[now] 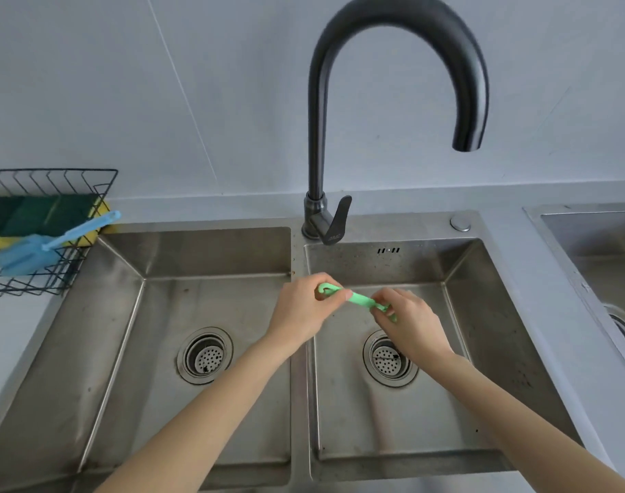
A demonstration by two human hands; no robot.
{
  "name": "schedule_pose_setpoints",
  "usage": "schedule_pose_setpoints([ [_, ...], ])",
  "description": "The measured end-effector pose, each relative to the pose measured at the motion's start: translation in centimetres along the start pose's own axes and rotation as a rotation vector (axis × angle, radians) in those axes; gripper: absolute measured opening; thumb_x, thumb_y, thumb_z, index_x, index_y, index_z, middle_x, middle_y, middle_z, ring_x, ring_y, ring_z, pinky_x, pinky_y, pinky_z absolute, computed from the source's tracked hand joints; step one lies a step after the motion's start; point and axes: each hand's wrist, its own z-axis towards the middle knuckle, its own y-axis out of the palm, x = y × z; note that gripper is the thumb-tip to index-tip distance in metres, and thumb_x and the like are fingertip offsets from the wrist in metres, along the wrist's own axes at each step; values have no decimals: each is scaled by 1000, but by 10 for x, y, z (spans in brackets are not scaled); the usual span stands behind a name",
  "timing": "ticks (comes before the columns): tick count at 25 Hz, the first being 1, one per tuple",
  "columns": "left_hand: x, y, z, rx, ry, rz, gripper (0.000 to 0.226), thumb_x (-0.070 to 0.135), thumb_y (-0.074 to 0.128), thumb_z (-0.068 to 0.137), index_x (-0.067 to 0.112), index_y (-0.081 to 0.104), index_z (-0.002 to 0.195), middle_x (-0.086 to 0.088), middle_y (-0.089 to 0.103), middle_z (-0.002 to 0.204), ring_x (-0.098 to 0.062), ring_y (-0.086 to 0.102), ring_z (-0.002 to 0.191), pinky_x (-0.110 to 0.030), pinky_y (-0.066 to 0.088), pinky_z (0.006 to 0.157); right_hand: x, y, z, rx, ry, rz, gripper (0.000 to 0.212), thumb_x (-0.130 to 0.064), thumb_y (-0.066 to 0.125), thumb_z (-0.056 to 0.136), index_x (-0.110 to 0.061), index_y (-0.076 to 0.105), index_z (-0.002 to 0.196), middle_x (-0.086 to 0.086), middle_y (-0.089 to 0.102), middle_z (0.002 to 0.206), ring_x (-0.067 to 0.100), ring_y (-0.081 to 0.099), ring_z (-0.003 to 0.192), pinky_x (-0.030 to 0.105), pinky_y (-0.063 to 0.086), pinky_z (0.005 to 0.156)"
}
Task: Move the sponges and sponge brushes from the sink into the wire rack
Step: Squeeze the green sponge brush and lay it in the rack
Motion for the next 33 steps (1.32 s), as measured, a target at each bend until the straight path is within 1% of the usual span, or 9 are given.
schedule_pose_setpoints([
  [6,15,-64,-6,153,54,-92,23,38,61,80,16,61,71,10,49,54,-8,47,54,-9,34,49,-60,-17,8,37,-148,121,6,-19,61,83,-17,63,88,-7,58,77,15,54,71,33,47,65],
  [10,13,-106,-12,271,78,-107,24,36,62,80,23,53,62,12,45,52,-7,42,49,-8,34,48,-104,-16,12,20,-208,180,5,-19,64,81,-16,65,86,-13,58,70,5,52,61,5,38,60],
  [12,9,-127,-16,298,93,-132,22,36,61,80,24,53,64,11,48,54,-6,44,52,-9,34,50,-127,-13,13,-29,-239,223,3,-20,63,82,-18,64,84,-19,56,66,-4,51,59,-1,38,61],
  [17,-12,-184,-29,351,89,-235,22,32,62,81,30,54,60,9,53,55,-1,48,50,-14,36,54,-193,4,16,-69,-300,332,6,-20,62,83,-19,66,87,-16,60,68,-6,55,62,2,41,65],
  [19,-25,-207,-35,343,71,-271,16,31,62,80,26,58,65,8,57,60,-1,53,55,-23,41,62,-218,13,16,-95,-307,380,4,-18,63,82,-20,65,85,-17,59,66,-7,56,60,1,42,63],
  [22,-46,-235,-41,303,79,-272,10,30,63,80,21,63,80,9,65,76,0,61,73,-23,46,72,-249,26,17,-107,-308,412,3,-17,64,81,-18,65,83,-18,59,66,-9,55,58,3,44,63],
  [24,-66,-252,-47,259,92,-209,21,33,62,80,18,62,96,13,64,87,1,59,85,-13,44,76,-269,35,19,-91,-296,414,5,-17,64,81,-14,65,85,-14,61,68,-6,56,59,5,46,65],
  [28,-103,-272,-59,62,53,-173,41,36,61,80,20,51,116,16,58,101,9,52,91,1,42,69,-303,51,20,-61,-285,407,10,-16,62,83,-8,64,90,4,69,81,10,62,70,5,45,65],
  [33,-150,-291,-77,-113,-38,-82,61,41,65,76,23,40,128,10,50,117,-6,49,109,-22,40,91,-341,69,25,-76,-235,468,13,-15,59,86,-5,61,93,12,71,89,21,69,81,30,54,79],
])
